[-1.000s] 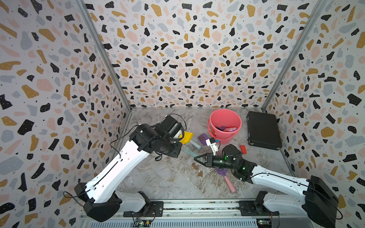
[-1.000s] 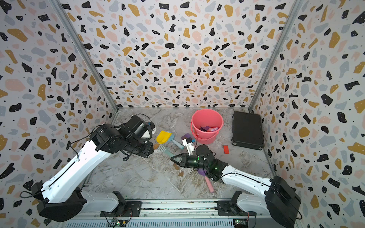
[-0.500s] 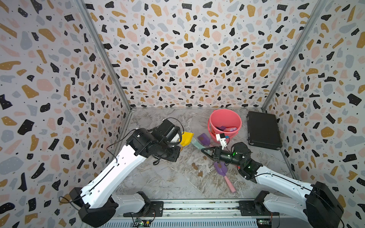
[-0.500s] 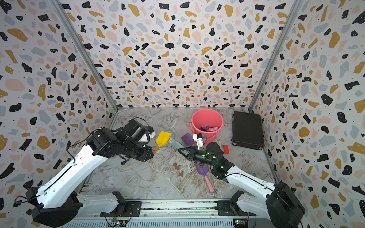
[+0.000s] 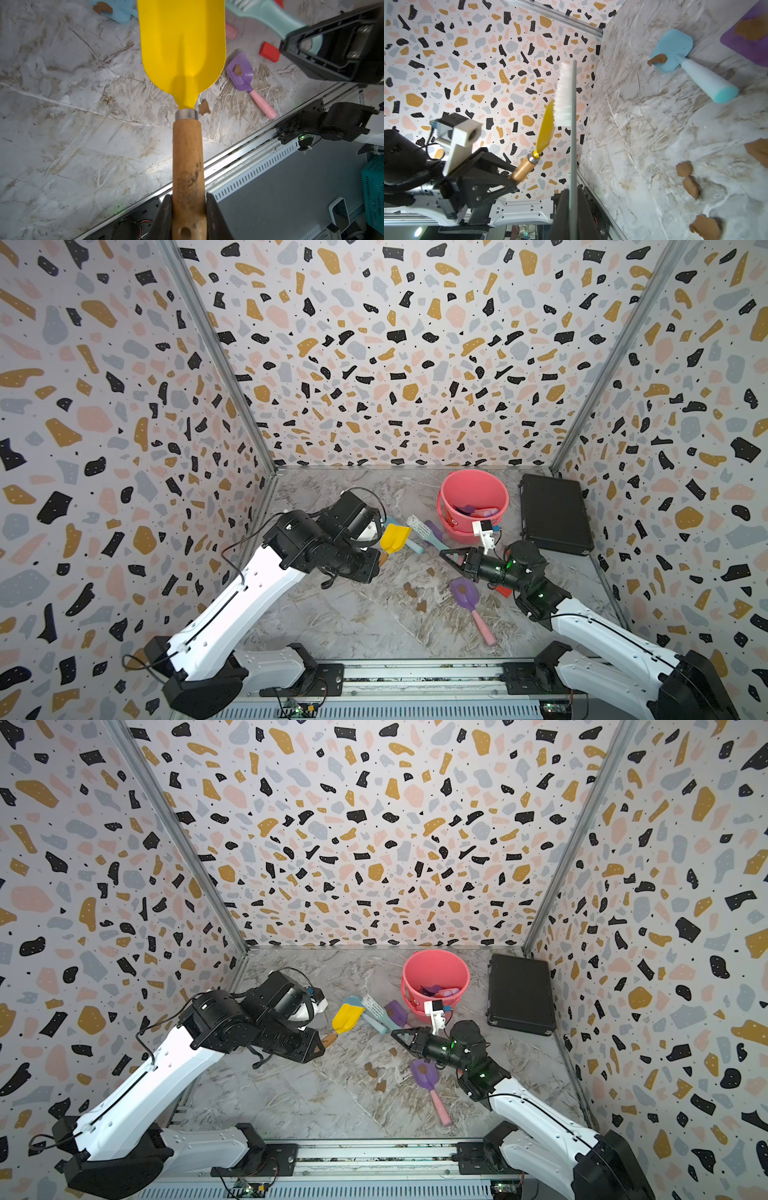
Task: Brush the soil off the hand trowel and place it into the bucket
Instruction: Brush off the soil from the hand trowel.
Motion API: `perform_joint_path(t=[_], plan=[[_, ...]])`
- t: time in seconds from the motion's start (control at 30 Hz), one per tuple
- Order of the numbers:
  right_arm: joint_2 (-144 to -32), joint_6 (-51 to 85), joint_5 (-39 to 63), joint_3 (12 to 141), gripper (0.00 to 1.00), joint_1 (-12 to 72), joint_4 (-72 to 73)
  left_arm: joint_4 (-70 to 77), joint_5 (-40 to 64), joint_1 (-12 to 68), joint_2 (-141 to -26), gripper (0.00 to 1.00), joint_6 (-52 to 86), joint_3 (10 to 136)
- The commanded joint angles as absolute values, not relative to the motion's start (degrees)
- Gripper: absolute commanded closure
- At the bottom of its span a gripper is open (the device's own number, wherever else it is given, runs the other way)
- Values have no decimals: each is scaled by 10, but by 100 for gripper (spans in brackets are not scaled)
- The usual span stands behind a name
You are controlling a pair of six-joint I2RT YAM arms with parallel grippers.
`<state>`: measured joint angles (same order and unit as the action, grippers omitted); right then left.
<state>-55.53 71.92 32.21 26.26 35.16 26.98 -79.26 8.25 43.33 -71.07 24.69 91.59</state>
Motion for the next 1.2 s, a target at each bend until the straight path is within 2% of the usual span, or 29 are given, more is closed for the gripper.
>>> perform_joint_path(t=[0.0,0.2,0.37,0.67,0.97,1.17], plan=[[-566,711,360,253,100,359,281,-743,112,431,-708,100,247,946],[-598,723,370,277,100,400,344,-716,136,431,-718,100,250,931],[-611,761,365,286,100,401,412,-730,126,431,-722,100,242,893],[-554,747,335,277,100,331,347,-752,174,431,-688,100,245,846],[-491,688,356,292,100,248,207,-778,152,431,-678,100,232,857],[-453,436,308,401,100,247,-87,-788,137,431,-688,100,210,848]])
